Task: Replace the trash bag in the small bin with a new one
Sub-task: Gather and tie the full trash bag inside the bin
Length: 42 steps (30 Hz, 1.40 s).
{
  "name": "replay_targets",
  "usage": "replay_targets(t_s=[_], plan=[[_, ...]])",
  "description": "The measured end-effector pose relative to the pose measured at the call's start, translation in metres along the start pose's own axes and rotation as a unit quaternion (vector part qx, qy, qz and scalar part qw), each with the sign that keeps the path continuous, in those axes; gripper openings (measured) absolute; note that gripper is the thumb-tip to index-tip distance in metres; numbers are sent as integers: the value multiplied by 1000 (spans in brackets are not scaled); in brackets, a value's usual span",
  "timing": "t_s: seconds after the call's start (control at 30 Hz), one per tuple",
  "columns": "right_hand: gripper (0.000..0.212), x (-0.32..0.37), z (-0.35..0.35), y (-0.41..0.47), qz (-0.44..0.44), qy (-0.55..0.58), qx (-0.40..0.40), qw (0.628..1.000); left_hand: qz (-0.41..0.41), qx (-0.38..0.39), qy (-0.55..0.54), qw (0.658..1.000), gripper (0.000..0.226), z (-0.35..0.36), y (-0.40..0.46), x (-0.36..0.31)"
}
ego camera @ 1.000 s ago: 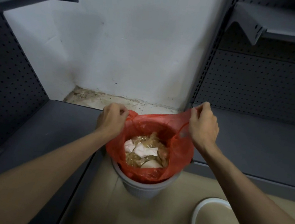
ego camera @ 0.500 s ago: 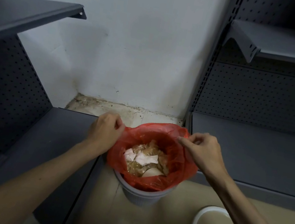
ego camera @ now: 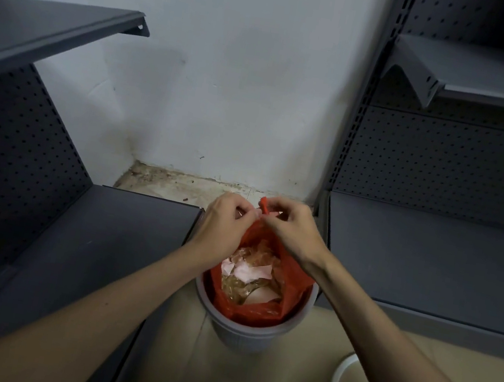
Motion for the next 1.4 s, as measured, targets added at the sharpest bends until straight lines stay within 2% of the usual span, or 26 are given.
replay_targets(t_s=[0.07,0.17,0.33,0.43,0.5,0.6,0.67,0.7,0.8,0.9,1.0,1.07,1.17,1.27,1.4], plan=[[32,-10,14,1,41,0,50,998,-11,-2,2,1000,16,2,1,-3],[20,-17,32,-2,51,16,105,993,-20,-7,1,1000,16,6,5,-3],[20,-28,36,4,88,66,76,991,-25,-27,-7,999,14,15,10,-4],[44,-36,35,8,104,111,67,986,-22,-23,-13,999,12,16,6,1],[44,-41,29,11,108,120,59,985,-55,-19,-66,996,4,18,1,17],[34,-39,21,10,94,113,64,987,-100,33,-200,974,43,36,-9,41],[34,-38,21,10,82,108,79,988,-101,106,-228,963,61,53,-16,43],[34,-38,21,9,76,106,82,988,-100,132,-221,961,62,59,-20,44],[35,-43,23,10,74,101,95,988,-89,166,-185,965,49,69,-25,56],[35,-47,30,5,65,97,144,983,-83,162,-147,972,21,65,-24,64],[30,-51,33,-8,14,5,158,987,-76,163,-128,975,18,58,-21,66],[27,-59,30,-11,-45,-160,110,980,-76,177,-104,976,16,55,-22,65],[27,-70,30,-10,-88,-379,22,921,-87,187,-88,975,13,56,-25,65],[28,-61,30,-14,-124,-422,-47,897,-102,170,-93,976,8,57,-27,67],[27,-61,29,-11,-121,-389,-79,910,-123,151,-90,977,17,55,-31,72]])
Point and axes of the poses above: each hand's wrist, its own y-axis towards the middle knuckle, its own z-axis out of the palm, x = y × z, the point moved 10 cm from there along y, towards the middle knuckle, and after that the axes turned 15 degrees about z, right-handed, at the moved point
